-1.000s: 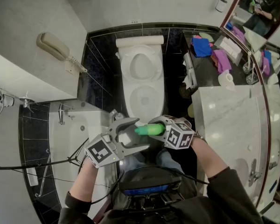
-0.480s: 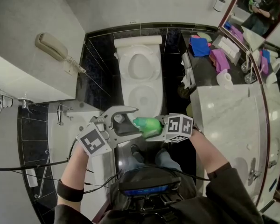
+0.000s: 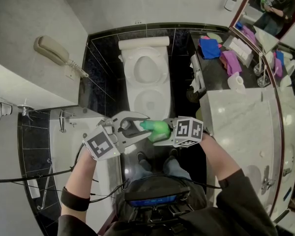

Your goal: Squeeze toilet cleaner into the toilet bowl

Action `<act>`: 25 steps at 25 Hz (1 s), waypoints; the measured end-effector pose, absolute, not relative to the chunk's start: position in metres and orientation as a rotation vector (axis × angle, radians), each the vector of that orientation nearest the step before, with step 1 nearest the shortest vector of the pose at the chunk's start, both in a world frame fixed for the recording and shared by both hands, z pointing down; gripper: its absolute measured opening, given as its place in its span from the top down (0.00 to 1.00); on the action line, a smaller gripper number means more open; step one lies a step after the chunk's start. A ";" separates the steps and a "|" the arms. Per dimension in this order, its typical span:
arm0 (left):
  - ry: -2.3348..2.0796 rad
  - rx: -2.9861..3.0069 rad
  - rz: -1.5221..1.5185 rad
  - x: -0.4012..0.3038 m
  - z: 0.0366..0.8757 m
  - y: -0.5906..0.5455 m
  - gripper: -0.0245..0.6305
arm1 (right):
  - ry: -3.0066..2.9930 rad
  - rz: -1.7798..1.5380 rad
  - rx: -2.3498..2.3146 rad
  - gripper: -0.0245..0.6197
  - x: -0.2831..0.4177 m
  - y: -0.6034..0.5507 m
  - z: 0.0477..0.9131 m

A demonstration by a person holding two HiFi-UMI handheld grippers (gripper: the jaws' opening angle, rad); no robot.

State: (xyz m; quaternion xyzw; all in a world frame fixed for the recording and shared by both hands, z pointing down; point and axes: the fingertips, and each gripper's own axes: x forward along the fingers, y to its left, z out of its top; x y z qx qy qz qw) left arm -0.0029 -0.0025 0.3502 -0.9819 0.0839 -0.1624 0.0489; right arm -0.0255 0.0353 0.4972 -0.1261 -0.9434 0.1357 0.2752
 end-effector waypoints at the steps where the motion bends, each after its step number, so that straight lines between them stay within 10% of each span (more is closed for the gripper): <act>1: 0.260 -3.022 -0.489 -0.003 0.351 -0.003 0.73 | -2.530 0.344 -0.327 0.67 -0.024 0.033 0.499; 25: 0.890 -3.846 -0.190 -0.019 0.396 -0.012 0.75 | -2.346 -0.371 0.117 0.67 -0.001 -0.035 0.529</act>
